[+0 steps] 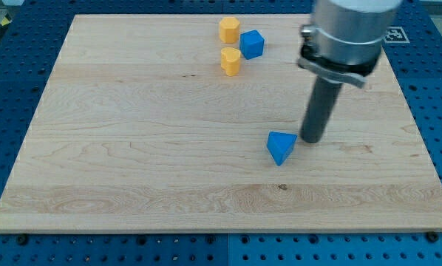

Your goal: Move the blue triangle towards the bottom right of the board

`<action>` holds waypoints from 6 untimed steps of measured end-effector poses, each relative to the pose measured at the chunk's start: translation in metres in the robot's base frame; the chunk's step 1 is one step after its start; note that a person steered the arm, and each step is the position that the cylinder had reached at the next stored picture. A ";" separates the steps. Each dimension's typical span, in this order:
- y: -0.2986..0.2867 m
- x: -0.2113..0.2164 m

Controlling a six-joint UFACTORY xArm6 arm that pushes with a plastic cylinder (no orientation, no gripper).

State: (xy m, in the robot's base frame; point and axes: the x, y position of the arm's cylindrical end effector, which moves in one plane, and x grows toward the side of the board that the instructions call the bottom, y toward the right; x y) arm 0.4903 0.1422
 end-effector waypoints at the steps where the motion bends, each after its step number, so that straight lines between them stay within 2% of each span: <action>1: -0.008 -0.019; 2: -0.036 -0.031; 3: -0.046 -0.014; 5: -0.091 -0.008; 6: -0.088 0.017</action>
